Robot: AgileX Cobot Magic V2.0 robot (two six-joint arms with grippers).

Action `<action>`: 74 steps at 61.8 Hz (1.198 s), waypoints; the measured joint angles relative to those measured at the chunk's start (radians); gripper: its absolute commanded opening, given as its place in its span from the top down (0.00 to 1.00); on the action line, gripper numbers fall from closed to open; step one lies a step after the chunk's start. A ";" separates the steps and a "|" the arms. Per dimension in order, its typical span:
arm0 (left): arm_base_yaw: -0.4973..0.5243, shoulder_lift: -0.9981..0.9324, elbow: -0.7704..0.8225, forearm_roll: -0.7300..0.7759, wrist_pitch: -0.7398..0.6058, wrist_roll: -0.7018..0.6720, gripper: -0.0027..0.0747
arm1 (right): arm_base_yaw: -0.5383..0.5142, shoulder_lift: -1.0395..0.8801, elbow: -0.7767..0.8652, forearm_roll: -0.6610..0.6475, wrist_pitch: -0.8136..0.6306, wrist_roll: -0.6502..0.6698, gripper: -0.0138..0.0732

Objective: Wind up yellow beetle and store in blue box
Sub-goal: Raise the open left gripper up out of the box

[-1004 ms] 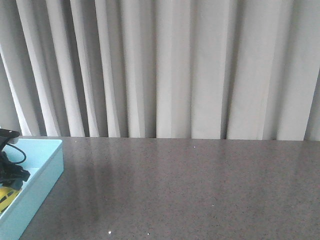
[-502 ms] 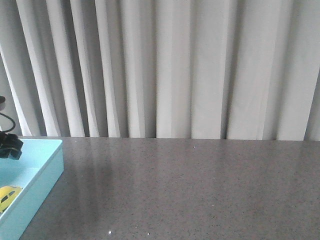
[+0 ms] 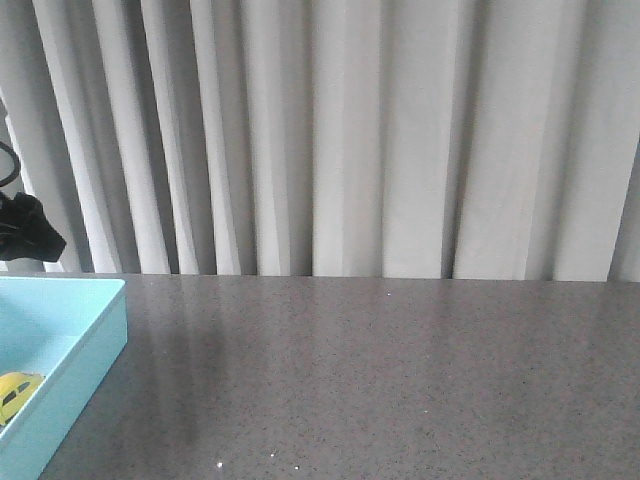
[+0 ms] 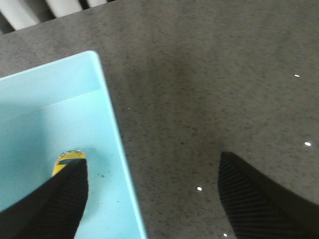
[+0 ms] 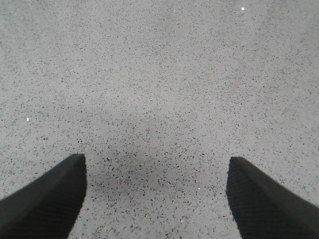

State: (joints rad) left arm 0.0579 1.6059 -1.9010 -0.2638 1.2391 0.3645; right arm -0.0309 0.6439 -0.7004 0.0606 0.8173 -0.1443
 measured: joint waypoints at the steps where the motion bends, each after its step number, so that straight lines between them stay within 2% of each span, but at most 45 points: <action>1: -0.008 -0.014 0.002 0.000 0.004 0.000 0.29 | 0.000 0.000 0.000 0.000 0.001 0.000 0.20; 10: -0.092 -0.126 0.096 0.007 0.004 -0.003 0.34 | 0.000 0.000 0.000 0.000 0.001 0.000 0.20; 23: -0.171 -0.345 0.426 0.079 -0.105 -0.053 0.36 | 0.000 0.000 0.000 0.000 0.001 0.000 0.20; 41: -0.176 -0.654 0.902 0.230 -0.326 -0.185 0.36 | 0.000 0.000 0.000 0.000 0.001 0.000 0.20; 56: -0.176 -0.845 1.167 0.273 -0.446 -0.309 0.37 | 0.000 0.000 0.000 0.000 0.001 0.000 0.20; 65: -0.176 -0.932 1.267 0.276 -0.533 -0.334 0.46 | 0.000 0.000 0.000 0.000 0.001 0.000 0.22; 74: -0.176 -0.979 1.328 0.277 -0.630 -0.383 0.62 | 0.000 0.000 0.000 0.000 0.001 0.000 0.34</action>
State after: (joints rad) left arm -0.1179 0.6271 -0.5732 0.0133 0.6094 -0.0181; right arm -0.0309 0.6439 -0.7004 0.0606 0.8184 -0.1443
